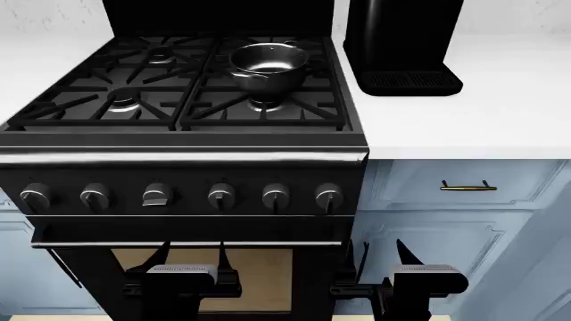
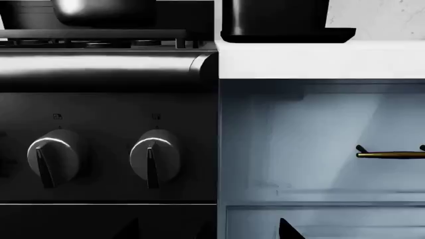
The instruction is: Frozen meat rests on a plate on the counter. Retrieve the meat and place it in a pot on a burner. Then turn the burner on.
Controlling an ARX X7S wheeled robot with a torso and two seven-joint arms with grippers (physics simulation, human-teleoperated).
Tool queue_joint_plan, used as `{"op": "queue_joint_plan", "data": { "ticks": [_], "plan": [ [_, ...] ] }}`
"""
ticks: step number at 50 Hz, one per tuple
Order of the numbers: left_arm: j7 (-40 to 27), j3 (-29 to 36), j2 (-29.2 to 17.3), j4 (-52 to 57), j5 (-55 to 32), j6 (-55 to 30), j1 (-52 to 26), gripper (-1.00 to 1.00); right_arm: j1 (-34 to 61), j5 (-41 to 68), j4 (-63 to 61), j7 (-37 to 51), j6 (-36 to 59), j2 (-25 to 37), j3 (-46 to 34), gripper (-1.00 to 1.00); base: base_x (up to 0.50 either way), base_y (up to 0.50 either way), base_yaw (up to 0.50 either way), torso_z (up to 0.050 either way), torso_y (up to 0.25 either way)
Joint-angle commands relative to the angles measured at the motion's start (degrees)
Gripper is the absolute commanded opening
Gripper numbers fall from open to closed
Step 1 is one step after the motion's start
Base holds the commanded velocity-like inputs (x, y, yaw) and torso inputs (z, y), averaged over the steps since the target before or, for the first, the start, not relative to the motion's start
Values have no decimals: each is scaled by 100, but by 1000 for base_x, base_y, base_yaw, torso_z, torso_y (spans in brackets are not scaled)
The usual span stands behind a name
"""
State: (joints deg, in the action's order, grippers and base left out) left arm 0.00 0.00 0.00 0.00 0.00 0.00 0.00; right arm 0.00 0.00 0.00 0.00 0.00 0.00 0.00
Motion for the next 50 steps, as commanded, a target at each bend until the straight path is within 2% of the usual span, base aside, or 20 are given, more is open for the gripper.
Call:
{"op": "queue_joint_plan", "data": {
  "ticks": [1, 6, 21, 48, 50],
  "plan": [
    [24, 88, -99, 43, -240, 36, 20, 100, 1, 86, 0, 110, 0, 90, -115, 100, 0, 0, 0, 50, 0],
    [87, 190, -201, 37, -551, 17, 18, 100, 2, 206, 8, 292, -27, 172, -210, 100, 0, 0, 0, 50, 0],
    [-171, 435, -354, 185, -611, -105, 108, 100, 12, 448, 19, 455, -51, 343, -407, 100, 0, 0, 0, 50, 0],
    [-422, 686, -546, 193, -716, -126, 145, 100, 41, 524, 28, 601, -81, 589, -706, 100, 0, 499, 0, 50, 0],
    [-438, 701, -558, 181, -728, -119, 141, 100, -225, 545, 210, 621, -474, 620, -659, 100, 0, 500, 0, 50, 0]
  ]
}}
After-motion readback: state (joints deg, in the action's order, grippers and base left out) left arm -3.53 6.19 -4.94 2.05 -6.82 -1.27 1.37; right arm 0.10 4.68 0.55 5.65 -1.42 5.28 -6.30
